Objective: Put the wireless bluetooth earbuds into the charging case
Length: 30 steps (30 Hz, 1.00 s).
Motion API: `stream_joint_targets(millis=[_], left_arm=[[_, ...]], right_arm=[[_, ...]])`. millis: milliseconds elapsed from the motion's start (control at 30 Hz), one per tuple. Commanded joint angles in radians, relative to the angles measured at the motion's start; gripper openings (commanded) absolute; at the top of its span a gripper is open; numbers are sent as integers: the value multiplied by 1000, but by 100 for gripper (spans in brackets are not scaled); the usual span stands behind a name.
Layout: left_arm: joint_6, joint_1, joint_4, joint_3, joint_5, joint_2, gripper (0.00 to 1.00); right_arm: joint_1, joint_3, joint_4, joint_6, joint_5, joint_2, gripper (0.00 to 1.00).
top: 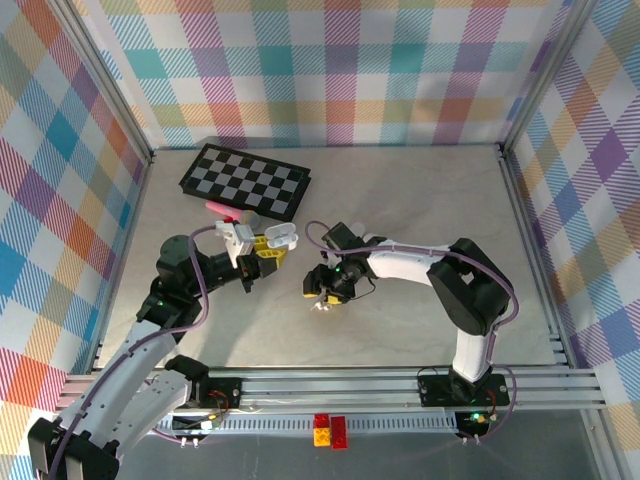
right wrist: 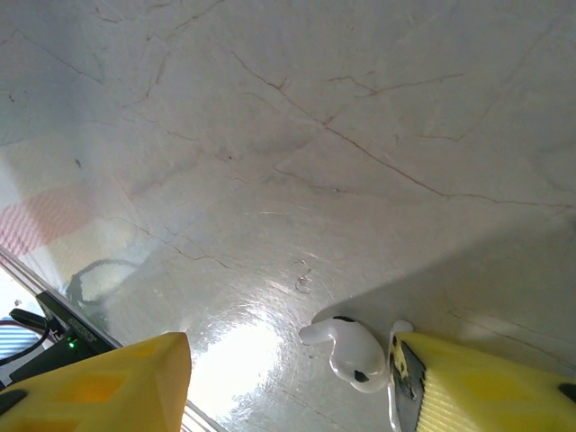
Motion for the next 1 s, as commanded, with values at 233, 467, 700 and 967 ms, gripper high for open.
stream_joint_targets(millis=[233, 467, 700, 967], left_arm=[[24, 9, -14, 33, 32, -10, 0], [24, 9, -5, 23, 29, -10, 0], [12, 10, -2, 14, 69, -16, 0], [17, 10, -9, 14, 69, -16, 0]], right_arm=[[20, 86, -30, -56, -77, 77, 57], [28, 114, -35, -101, -102, 75, 57], [29, 149, -170, -209, -9, 71, 59], [38, 193, -247, -262, -30, 125, 59]])
